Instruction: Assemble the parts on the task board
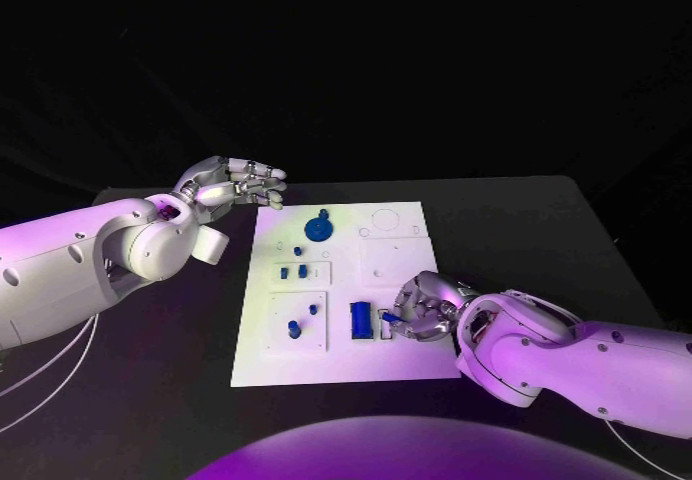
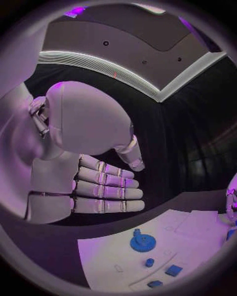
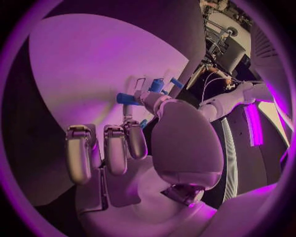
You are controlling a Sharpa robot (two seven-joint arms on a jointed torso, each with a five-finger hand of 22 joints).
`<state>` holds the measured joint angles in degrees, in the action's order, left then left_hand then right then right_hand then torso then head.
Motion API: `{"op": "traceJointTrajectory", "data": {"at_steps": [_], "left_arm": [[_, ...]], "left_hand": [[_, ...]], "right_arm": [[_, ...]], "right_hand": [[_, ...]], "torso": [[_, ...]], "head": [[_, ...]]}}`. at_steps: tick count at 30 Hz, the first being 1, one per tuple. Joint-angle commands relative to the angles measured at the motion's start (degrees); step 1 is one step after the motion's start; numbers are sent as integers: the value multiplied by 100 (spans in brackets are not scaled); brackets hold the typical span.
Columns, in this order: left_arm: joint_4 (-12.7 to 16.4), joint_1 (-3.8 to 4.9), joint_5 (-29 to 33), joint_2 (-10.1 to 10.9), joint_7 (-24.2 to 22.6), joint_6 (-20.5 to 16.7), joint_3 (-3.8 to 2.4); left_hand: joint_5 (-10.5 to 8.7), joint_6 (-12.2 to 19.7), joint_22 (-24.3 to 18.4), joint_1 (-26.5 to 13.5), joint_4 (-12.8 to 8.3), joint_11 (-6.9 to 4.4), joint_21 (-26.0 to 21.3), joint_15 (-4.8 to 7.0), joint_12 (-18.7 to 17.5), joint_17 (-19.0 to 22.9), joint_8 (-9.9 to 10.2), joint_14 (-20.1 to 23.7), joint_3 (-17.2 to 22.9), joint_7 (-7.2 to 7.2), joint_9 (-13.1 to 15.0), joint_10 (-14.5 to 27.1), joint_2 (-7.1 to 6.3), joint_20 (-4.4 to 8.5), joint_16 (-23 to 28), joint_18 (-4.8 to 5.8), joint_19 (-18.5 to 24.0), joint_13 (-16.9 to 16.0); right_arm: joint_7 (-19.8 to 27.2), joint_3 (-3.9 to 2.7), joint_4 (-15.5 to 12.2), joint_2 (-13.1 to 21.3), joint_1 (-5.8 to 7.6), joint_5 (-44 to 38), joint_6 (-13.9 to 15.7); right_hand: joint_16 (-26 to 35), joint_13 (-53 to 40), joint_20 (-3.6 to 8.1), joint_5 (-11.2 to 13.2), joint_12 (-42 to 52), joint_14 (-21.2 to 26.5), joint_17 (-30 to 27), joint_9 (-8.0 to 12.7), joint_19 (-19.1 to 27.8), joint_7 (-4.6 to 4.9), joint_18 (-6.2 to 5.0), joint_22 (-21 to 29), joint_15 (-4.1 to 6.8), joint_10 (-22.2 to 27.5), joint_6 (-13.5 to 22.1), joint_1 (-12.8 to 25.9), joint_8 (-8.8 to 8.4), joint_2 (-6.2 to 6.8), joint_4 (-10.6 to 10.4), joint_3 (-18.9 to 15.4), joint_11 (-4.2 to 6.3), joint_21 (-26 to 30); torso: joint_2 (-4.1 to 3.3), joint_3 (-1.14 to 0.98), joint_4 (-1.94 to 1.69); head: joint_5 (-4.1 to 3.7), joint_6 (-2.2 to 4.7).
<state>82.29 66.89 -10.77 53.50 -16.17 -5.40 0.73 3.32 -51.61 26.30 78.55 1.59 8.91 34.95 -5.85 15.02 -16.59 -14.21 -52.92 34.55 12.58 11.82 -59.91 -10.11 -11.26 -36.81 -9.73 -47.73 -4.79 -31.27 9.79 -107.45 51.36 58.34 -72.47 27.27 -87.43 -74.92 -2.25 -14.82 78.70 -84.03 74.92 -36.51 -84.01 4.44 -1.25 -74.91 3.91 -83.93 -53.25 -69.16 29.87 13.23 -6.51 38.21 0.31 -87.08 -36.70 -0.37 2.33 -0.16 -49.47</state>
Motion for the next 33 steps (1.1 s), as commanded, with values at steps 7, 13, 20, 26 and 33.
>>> {"op": "traceJointTrajectory", "data": {"at_steps": [7,13,20,26,33], "left_arm": [[26,3,33,1,-23,95,-4],[27,4,33,7,-18,95,-4],[20,4,33,5,-15,101,-4],[20,4,28,9,-15,96,-4],[22,4,25,8,-14,95,-4]], "left_hand": [[-15,38,-8,-60,25,-10,-26,4,37,-9,-28,36,4,-16,-8,50,-8,0,19,-61,-29,-9],[-15,38,-8,-60,25,-10,-26,4,37,-9,-28,36,4,-16,-8,50,-8,0,19,-61,-29,-9],[-15,38,-8,-60,25,-10,-26,4,37,-9,-28,36,4,-16,-8,50,-8,0,19,-61,-29,-9],[-15,38,-8,-60,25,-10,-26,4,37,-9,-28,36,4,-16,-8,50,-8,0,19,-61,-29,-9],[-15,40,-15,-55,26,-9,-40,3,41,-16,-32,39,7,-15,-9,54,-10,1,20,-61,-38,-10]], "right_arm": [[-74,1,64,-75,-44,237,85],[-109,1,73,-81,-49,186,12],[-122,1,65,-82,-53,-24,-3],[-171,1,77,-84,-54,-100,-44],[-209,0,109,-103,-54,-136,-52]], "right_hand": [[14,-724,22,14,45,-460,822,78,-502,-63,64,-1427,25,-62,-122,351,-110,44,-154,-389,21,1],[9,-735,34,21,60,-462,834,78,-508,-100,67,-1432,45,-75,-247,491,-81,93,-231,-646,49,-16],[8,-744,57,10,71,-463,837,67,-511,-141,68,-1434,72,-88,-344,626,-33,82,-380,-885,81,-21],[5,-765,65,6,100,-464,844,59,-514,-156,70,-1436,82,-105,-372,660,-11,66,-439,-953,93,-31],[4,-776,70,4,115,-465,847,56,-516,-163,71,-1438,87,-115,-386,678,1,54,-474,-989,100,-37]], "torso": [[1,7,-5],[8,8,1],[9,5,-2],[5,5,1],[6,5,-1]], "head": [[13,-25],[19,-39],[26,-45],[23,-53],[13,-46]]}}
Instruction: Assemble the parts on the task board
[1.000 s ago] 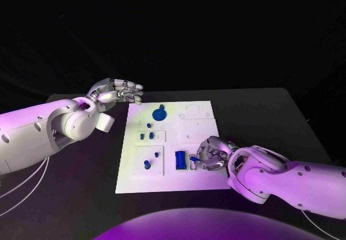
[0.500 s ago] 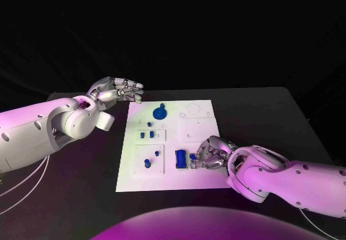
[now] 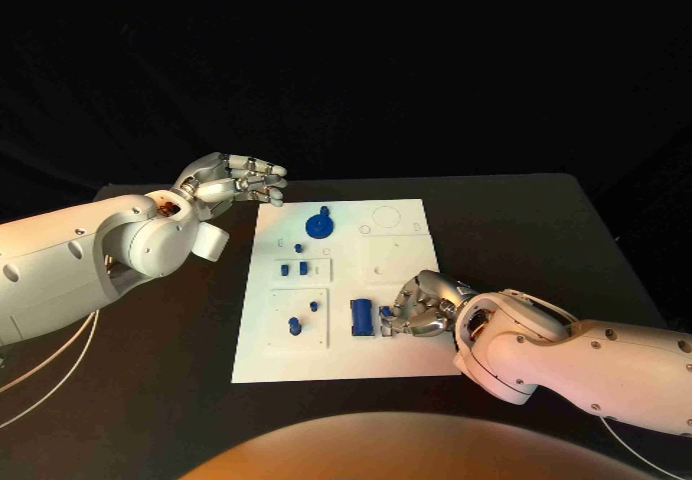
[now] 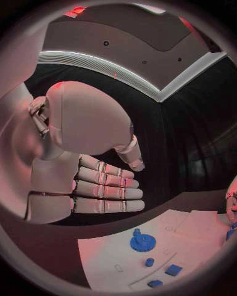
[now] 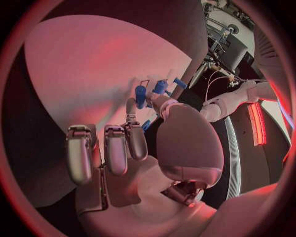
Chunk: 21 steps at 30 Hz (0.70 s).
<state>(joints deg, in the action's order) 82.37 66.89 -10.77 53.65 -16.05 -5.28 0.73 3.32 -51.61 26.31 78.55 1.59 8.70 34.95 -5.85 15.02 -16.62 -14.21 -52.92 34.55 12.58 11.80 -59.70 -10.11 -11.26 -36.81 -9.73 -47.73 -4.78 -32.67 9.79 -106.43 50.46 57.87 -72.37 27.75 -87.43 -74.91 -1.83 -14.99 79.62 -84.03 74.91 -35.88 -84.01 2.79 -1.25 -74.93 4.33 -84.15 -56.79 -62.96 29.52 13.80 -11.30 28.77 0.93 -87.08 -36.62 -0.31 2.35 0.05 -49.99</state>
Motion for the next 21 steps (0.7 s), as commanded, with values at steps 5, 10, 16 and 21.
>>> {"op": "traceJointTrajectory", "data": {"at_steps": [5,10,16,21], "left_arm": [[13,4,24,-5,-26,83,-4],[11,4,24,-8,-26,84,-4],[8,4,24,-8,-24,83,-4],[7,4,24,-5,-23,81,-4]], "left_hand": [[-15,41,-16,-55,26,12,-40,3,41,-12,-32,39,7,-14,-7,33,-10,1,20,-61,-39,-11],[-15,41,-16,-55,26,12,-40,3,41,-12,-32,39,7,-14,-7,33,-10,1,20,-61,-39,-11],[-15,41,-16,-55,26,12,-40,3,41,-12,-32,39,7,-14,-7,33,-10,1,20,-61,-39,-11],[-15,41,-16,-55,26,12,-40,3,41,-12,-32,39,7,-14,-7,33,-10,1,20,-61,-39,-11]], "right_arm": [[-113,0,31,-35,-7,-179,-138],[-136,-1,44,-62,-7,-189,-180],[-123,-1,42,-89,-7,-165,-234],[-112,-1,25,-93,-7,-139,-279]], "right_hand": [[2,-780,38,19,26,-466,854,-10,-515,-4,71,-1435,54,-97,-33,115,48,22,-94,-180,44,-35],[3,-781,43,4,24,-466,854,-4,-517,-6,72,-1436,56,-99,-27,148,55,25,-266,-448,46,-41],[3,-787,44,19,27,-467,855,0,-515,0,71,-1434,54,-103,-27,128,69,35,-453,-788,42,-33],[3,-792,44,19,33,-467,855,0,-516,-1,71,-1435,53,-106,-30,136,72,26,-486,-837,41,-36]], "torso": [[-3,-2,0],[-1,1,-2],[-4,1,-4],[-2,1,-4]], "head": [[-10,1],[-15,0],[-15,-1],[-12,-1]]}}
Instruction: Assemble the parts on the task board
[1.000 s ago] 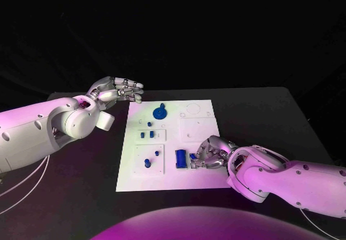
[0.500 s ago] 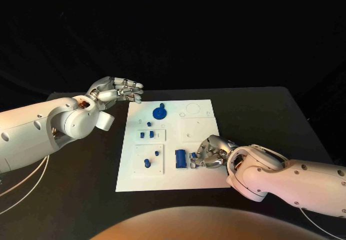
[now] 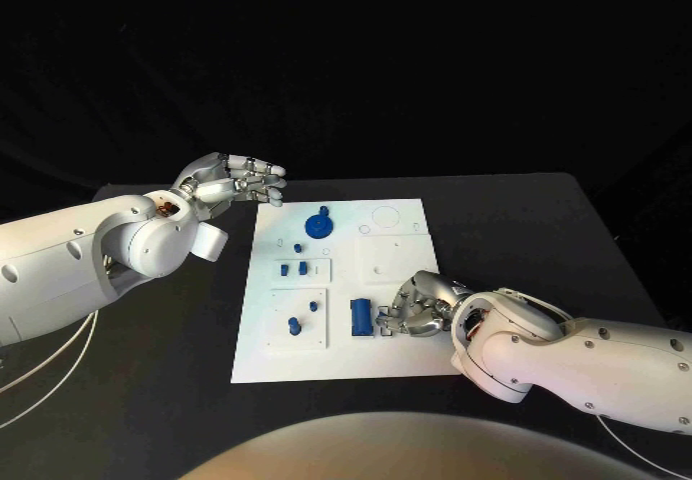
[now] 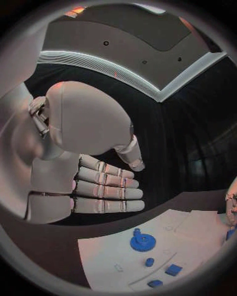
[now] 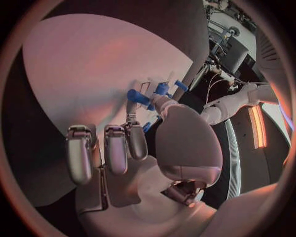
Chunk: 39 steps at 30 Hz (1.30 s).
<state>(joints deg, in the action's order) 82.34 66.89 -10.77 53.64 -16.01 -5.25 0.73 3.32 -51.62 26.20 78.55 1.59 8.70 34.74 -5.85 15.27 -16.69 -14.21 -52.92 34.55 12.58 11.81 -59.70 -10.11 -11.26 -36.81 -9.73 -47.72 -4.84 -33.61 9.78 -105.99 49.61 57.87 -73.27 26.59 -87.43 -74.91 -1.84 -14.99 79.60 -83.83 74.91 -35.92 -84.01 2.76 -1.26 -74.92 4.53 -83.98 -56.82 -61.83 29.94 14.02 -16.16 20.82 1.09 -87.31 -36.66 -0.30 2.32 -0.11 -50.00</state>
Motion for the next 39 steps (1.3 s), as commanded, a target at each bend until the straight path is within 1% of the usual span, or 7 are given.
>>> {"op": "traceJointTrajectory", "data": {"at_steps": [1,10,11,13,17,21,39], "left_arm": [[10,3,24,-4,-27,78,-4],[6,3,24,-5,-25,80,-4],[5,3,24,-5,-25,81,-4],[5,3,24,-5,-25,80,-4],[6,3,24,-2,-25,77,-4],[8,3,24,-1,-23,77,-4],[6,3,24,-1,-9,82,-3]], "left_hand": [[-15,41,-5,-55,26,12,-18,3,16,-6,-32,40,7,-14,-8,33,-10,0,20,-61,-39,-5],[-15,41,-5,-55,26,12,-18,3,16,-6,-32,40,7,-14,-8,33,-10,0,20,-61,-39,-5],[-15,41,-5,-55,26,12,-18,3,16,-6,-32,40,7,-14,-8,33,-10,0,20,-61,-39,-5],[-15,41,-5,-55,26,12,-18,3,16,-6,-32,40,7,-14,-8,33,-10,0,20,-61,-39,-5],[-15,41,-5,-55,26,12,-18,3,16,-6,-32,40,7,-14,-8,33,-10,0,20,-61,-39,-5],[-15,45,-15,-63,36,14,-37,1,20,-14,-35,43,6,-13,-9,39,-15,-1,21,-60,-48,-7],[-15,45,-15,-63,36,14,-37,1,20,-14,-35,43,6,-13,-9,39,-15,-1,21,-60,-48,-7]], "right_arm": [[-17,0,-23,-7,-7,-44,-170],[-49,0,-32,7,-7,-45,-169],[-59,0,-28,9,-7,-55,-168],[-79,0,-24,13,-7,-78,-165],[-122,0,-21,24,-6,-133,-142],[-142,0,-29,35,-6,-169,-110],[-73,-4,-71,9,-6,-119,-94]], "right_hand": [[3,-794,44,18,37,-487,855,4,-516,2,72,-1437,33,-125,-28,27,31,-3,-10,-56,26,-14],[-7,-823,46,11,77,-492,880,2,-526,-8,78,-1445,38,-147,-51,35,45,-80,-40,-106,33,-46],[-10,-828,52,4,84,-494,888,4,-529,-19,80,-1447,46,-153,-60,-7,50,-209,-34,-84,43,-52],[-13,-839,55,2,99,-495,895,4,-531,-26,81,-1450,50,-162,-65,-46,54,-255,-23,-73,49,-60],[-22,-874,85,-28,143,-500,915,14,-541,-74,87,-1458,87,-191,-65,-465,59,-559,105,206,93,-90],[-28,-906,101,-38,183,-503,932,19,-547,-89,91,-1463,101,-216,-69,-630,70,-659,166,498,109,-108],[-42,-970,96,-11,265,-510,967,26,-554,-72,96,-1469,90,-264,-128,-262,101,-552,-48,597,93,-130]], "torso": [[2,0,0],[2,-5,5],[1,-6,4],[1,-7,3],[-3,-7,4],[-1,-6,3],[2,-1,3]], "head": [[6,0],[2,0],[1,0],[0,0],[-5,0],[-8,0],[0,0]]}}
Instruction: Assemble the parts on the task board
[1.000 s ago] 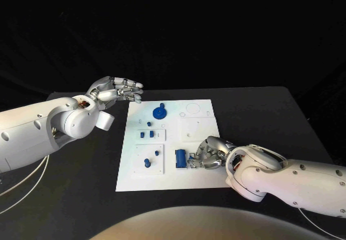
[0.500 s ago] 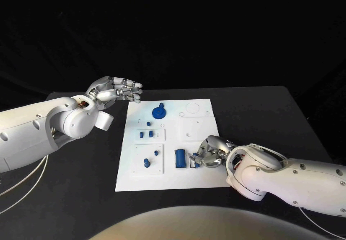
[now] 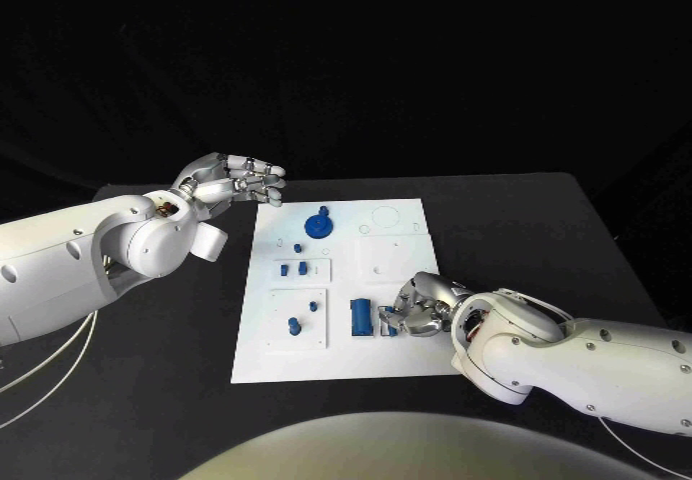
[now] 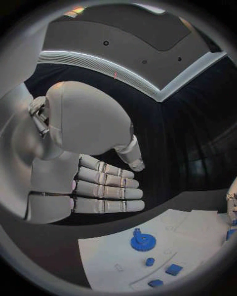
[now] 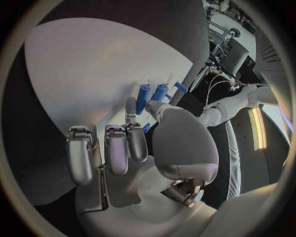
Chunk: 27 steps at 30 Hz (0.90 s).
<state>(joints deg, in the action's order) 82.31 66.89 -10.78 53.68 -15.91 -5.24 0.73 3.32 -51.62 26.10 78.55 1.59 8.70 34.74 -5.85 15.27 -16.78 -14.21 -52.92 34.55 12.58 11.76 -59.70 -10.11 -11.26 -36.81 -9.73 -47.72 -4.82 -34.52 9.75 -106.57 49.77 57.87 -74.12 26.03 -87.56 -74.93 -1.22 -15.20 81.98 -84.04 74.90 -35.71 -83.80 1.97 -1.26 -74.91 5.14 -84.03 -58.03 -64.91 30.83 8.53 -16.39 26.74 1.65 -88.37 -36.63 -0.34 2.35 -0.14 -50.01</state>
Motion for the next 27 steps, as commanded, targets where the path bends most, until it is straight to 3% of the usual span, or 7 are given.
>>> {"op": "traceJointTrajectory", "data": {"at_steps": [1,7,18,27], "left_arm": [[10,3,25,-4,-17,82,-3],[7,3,24,-4,-9,87,-3],[3,3,23,-11,-5,91,-3],[3,3,22,-8,-4,85,-3]], "left_hand": [[-15,45,-5,-63,36,13,-37,1,20,-6,-35,42,6,-13,-5,39,-15,-1,21,-59,-48,-8],[-15,46,-11,-66,42,14,-47,1,22,-10,-37,44,6,-13,-5,42,-16,-1,21,-59,-54,-9],[-15,46,-11,-66,42,14,-47,1,22,-10,-37,44,6,-13,-5,42,-16,-1,21,-59,-54,-9],[-15,46,-11,-66,42,14,-47,1,22,-10,-37,44,6,-13,-5,42,-16,-1,21,-59,-54,-9]], "right_arm": [[17,-1,-15,-7,-6,-24,-38],[11,-2,-20,-3,-5,5,-24],[-15,-6,47,-33,-3,15,-98],[-12,-6,62,-45,-2,15,-140]], "right_hand": [[-29,-969,35,10,28,-489,968,5,-575,7,97,-1470,29,-259,-7,46,12,-3,-25,6,38,-24],[-30,-985,35,10,49,-490,970,4,-580,3,100,-1474,30,-270,-22,81,20,2,-24,12,41,-38],[-30,-985,32,52,31,-489,970,22,-576,8,97,-1471,26,-271,-64,755,35,205,-31,-396,35,-27],[-32,-990,34,52,34,-490,975,23,-576,4,97,-1471,29,-273,-64,819,38,252,-33,-498,38,-27]], "torso": [[0,4,0],[1,2,1],[-3,3,3],[3,2,3]], "head": [[4,1],[4,1],[0,1],[-3,1]]}}
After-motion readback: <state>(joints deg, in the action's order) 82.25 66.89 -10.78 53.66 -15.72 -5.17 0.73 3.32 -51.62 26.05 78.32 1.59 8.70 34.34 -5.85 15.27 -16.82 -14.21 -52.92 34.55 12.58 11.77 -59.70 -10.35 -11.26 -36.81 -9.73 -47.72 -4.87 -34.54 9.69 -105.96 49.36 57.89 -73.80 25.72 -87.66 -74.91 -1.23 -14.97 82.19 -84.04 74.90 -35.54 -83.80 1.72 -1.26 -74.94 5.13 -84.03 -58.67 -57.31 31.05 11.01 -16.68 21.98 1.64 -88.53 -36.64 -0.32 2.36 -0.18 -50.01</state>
